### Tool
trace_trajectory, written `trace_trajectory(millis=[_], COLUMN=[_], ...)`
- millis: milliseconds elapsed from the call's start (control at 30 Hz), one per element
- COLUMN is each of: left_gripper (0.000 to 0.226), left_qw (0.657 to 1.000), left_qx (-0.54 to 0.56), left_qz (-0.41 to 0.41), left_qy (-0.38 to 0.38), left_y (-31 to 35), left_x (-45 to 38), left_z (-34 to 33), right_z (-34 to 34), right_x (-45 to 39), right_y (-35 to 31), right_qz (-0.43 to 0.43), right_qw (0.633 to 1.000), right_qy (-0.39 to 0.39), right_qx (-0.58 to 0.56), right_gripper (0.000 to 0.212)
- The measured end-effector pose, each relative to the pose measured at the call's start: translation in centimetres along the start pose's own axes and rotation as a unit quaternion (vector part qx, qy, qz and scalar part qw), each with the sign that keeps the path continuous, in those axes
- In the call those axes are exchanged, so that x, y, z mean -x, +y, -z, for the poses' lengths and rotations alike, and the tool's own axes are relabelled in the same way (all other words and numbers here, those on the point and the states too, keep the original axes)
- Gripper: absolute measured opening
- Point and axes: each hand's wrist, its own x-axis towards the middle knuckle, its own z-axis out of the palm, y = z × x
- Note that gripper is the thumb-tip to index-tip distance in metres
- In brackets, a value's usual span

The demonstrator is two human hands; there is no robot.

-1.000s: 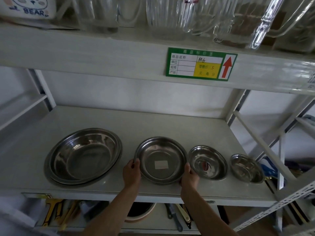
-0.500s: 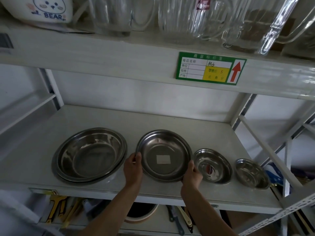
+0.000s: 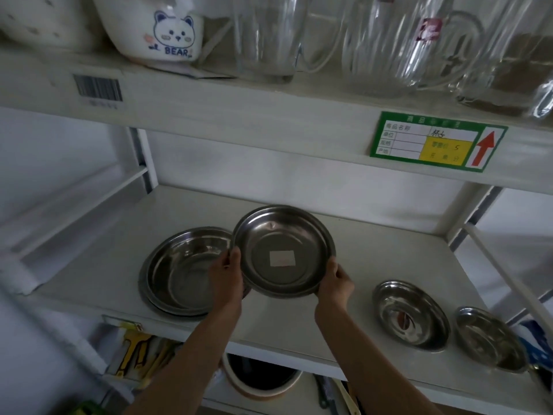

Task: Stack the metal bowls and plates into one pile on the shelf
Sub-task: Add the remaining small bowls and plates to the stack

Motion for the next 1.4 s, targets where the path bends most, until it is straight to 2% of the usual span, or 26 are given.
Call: trace_trajectory(millis=[200, 333, 433, 500, 567, 767, 1000, 1100, 1167, 1400], left_gripper=[0.018, 0.027, 0.03, 0.028, 0.014, 0.025, 0.028, 0.051, 0.058, 0.045], left_qw=[0.997, 0.993, 0.988, 0.986, 0.985, 0.977, 0.96, 0.952, 0.947, 0.933], left_qx=[-0.033, -0.049, -0.073, -0.079, -0.085, -0.139, -0.233, -0.26, -0.27, -0.3], left_qz=[-0.021, -0.041, -0.05, -0.04, -0.02, 0.026, -0.015, -0.018, -0.014, -0.019], left_qy=[0.065, 0.102, 0.13, 0.141, 0.147, 0.158, 0.156, 0.163, 0.173, 0.196], left_y=[1.0, 1.2, 1.5, 1.2, 0.8, -0.8, -2.1, -4.5, -6.6, -7.7], left_x=[-2.3, -3.7, -4.1, -4.6, -5.1, -6.5, -6.4, -7.5, -8.5, -9.1], left_z=[4.2, 7.1, 8.9, 10.2, 11.5, 14.3, 15.5, 16.3, 16.7, 16.4], right_z=[-5.0, -8.0, -9.6, -10.5, -11.3, -12.8, -12.9, -12.4, -12.0, -11.7], right_x=[1.4, 2.6, 3.4, 3.9, 4.3, 4.9, 4.6, 4.7, 4.8, 4.9], right_y=[0.6, 1.5, 2.3, 2.9, 3.4, 4.5, 5.4, 5.5, 5.4, 5.0], right_qz=[-0.012, -0.011, -0.001, 0.011, 0.022, 0.014, 0.049, 0.061, 0.071, 0.102], right_qw=[0.998, 0.994, 0.991, 0.988, 0.985, 0.974, 0.96, 0.954, 0.949, 0.932], right_qy=[-0.062, -0.102, -0.128, -0.141, -0.15, -0.182, -0.183, -0.178, -0.174, -0.17], right_qx=[0.016, 0.027, 0.049, 0.068, 0.088, 0.134, 0.206, 0.235, 0.253, 0.303], right_gripper=[0.042, 0.039, 0.045, 0.046, 0.044, 0.034, 0.03, 0.03, 0.03, 0.009])
